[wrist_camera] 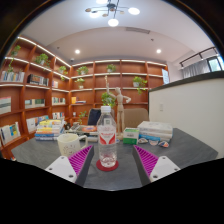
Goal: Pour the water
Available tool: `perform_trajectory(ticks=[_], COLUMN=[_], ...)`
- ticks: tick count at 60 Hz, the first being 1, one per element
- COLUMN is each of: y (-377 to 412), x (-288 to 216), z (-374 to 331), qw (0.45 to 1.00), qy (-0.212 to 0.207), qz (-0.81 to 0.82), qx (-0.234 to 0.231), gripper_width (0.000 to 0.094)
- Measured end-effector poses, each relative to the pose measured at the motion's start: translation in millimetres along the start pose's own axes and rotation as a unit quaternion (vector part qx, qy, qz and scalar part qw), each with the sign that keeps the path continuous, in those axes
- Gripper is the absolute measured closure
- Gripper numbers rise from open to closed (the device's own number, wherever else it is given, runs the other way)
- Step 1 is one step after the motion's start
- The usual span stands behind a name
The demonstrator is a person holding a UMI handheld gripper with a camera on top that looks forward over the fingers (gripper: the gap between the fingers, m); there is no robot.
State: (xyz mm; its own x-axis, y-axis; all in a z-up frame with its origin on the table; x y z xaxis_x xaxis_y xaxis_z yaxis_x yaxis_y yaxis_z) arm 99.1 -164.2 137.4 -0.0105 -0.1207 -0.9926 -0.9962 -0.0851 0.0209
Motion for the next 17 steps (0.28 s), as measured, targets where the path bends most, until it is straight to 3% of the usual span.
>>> perform_trajectory(ticks=[17], y=[-13.3], x=[-7.4], z=[-20.3], qw=[0.999], qy=[-0.005], qz=[0.005], qx=[0.035], gripper_width=[0.0123])
Point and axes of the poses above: the point between the fingertips, and its own axes, seen from behind it with the camera up: y to the left, x down, z forward, the way the camera looks, the point moved 7 cm from there along -z, backward, against the way the camera looks, and after that the axes turned 1 degree about -x, right-handed, at the moved point
